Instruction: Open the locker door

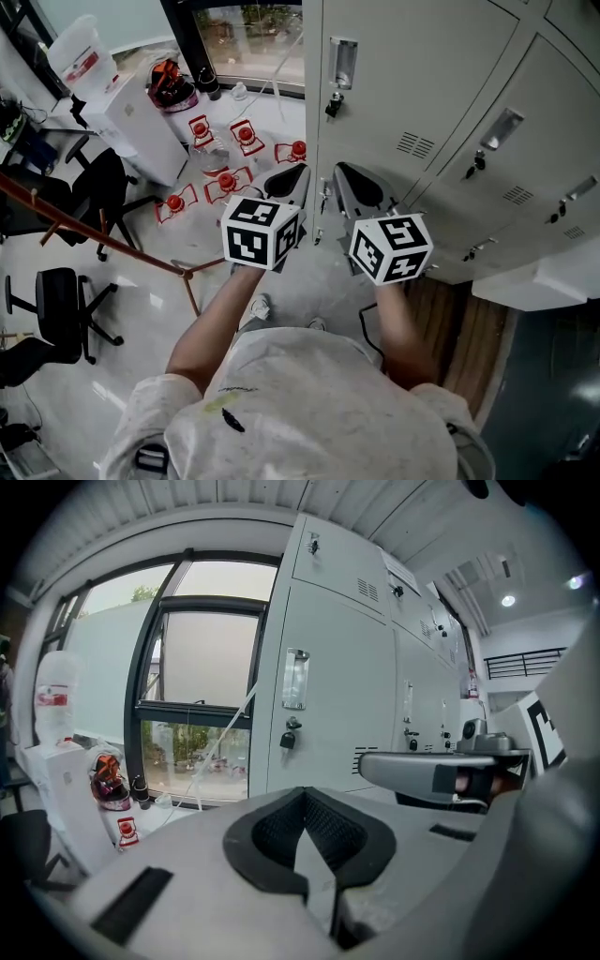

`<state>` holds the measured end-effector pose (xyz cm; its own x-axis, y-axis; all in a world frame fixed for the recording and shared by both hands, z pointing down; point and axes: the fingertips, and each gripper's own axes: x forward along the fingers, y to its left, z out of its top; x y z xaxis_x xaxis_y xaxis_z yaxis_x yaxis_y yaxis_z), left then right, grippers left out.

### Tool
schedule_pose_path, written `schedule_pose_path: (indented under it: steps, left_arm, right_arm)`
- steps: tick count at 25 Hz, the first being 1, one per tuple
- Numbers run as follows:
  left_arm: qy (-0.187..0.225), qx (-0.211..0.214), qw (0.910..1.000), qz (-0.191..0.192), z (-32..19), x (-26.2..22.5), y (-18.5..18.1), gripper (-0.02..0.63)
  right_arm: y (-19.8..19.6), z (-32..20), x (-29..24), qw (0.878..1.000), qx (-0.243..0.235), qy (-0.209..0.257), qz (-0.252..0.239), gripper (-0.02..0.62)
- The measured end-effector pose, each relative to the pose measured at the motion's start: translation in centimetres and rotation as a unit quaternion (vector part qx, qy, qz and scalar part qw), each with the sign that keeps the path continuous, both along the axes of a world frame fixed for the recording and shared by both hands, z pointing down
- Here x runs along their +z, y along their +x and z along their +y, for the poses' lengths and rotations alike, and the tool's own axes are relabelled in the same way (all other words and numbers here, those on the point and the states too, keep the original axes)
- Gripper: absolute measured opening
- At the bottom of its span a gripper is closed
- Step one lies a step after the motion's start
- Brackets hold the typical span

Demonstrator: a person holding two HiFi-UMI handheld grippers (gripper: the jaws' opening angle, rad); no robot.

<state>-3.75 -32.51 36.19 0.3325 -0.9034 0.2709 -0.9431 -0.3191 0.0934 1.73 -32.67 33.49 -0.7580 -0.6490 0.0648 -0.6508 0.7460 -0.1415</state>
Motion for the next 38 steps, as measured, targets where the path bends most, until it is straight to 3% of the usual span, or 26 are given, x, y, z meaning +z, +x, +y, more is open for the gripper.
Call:
schedule_pose_path:
  steps: [10,19,26,28,30,38]
  left_arm:
    - [0.015,0.048,0.9987,0.013,-4.6,-0.9,-2.3,0.006]
    - [0.029,0.092,0.9950,0.027,-8.7,-2.3,-4.1,0.006]
    - [0.042,0.114,0.9920,0.033,-11.2,-2.8,-4.9,0.006]
    - [0.043,0.121,0.9911,0.035,-11.8,-2.8,-5.1,0.006]
    - [0.044,0.127,0.9902,0.037,-12.4,-3.0,-5.2,0.006]
    - [0.043,0.159,0.9855,0.042,-13.7,-3.0,-5.5,0.006]
  right_arm:
    - [-2.1,-3.9,-1.9,0.998,0.053,0.030,0.015,0.003]
    - [-3.8,-7.6,-5.8,0.990,0.103,0.086,0.040,0.003]
    - [-3.7,-10.1,-7.4,0.983,0.143,0.102,0.049,0.005]
    - [-4.0,-10.5,-7.8,0.982,0.147,0.103,0.050,0.024]
    - [-4.5,-10.9,-8.1,0.982,0.146,0.104,0.051,0.084]
    - [-5.2,-12.3,-8.3,0.978,0.174,0.103,0.057,0.101]
